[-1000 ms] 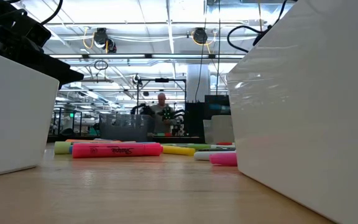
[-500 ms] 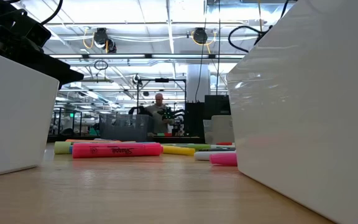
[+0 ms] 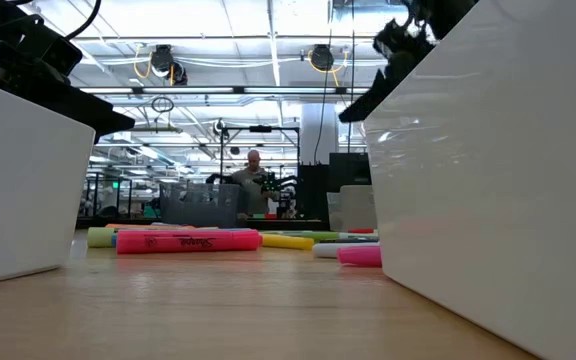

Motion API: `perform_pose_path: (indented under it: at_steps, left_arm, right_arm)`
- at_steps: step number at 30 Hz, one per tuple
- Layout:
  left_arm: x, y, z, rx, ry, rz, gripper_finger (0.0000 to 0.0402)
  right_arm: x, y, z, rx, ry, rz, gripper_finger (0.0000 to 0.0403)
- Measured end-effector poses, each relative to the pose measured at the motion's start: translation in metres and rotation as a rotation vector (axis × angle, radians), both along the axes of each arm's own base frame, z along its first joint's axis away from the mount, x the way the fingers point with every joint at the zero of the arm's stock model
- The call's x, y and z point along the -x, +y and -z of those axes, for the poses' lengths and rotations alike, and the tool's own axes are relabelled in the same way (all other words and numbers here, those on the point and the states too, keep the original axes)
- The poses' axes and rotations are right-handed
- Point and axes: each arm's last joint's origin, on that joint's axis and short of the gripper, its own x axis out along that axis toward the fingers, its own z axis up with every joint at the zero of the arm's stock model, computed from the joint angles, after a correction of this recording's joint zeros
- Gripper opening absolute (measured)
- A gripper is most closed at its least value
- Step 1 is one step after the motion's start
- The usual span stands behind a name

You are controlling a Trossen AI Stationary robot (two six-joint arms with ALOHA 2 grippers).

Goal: Pick & Place Markers
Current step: Put the right green marker pen into the gray bin

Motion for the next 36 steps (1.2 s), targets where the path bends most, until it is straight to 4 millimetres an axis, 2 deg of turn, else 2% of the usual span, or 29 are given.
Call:
perform_pose_path:
  at_steps: [5, 11, 26, 36]
  left_arm:
    - [0.000, 0.000, 0.000, 0.000, 0.000, 0.000, 0.0251]
    - [0.000, 0.000, 0.000, 0.000, 0.001, 0.000, 0.0251]
    - [0.000, 0.000, 0.000, 0.000, 0.000, 0.000, 0.0251]
    - [0.000, 0.000, 0.000, 0.000, 0.000, 0.000, 0.0251]
  right_arm:
    - [-0.006, 0.022, -0.008, -0.001, 0.025, -0.074, 0.0175]
    - [-0.013, 0.024, 0.002, -0.026, 0.075, -0.068, 0.0185]
    - [-0.034, 0.023, 0.071, -0.079, 0.316, -0.051, 0.0178]
    - [-0.037, 0.023, 0.095, -0.114, 0.405, -0.034, 0.0177]
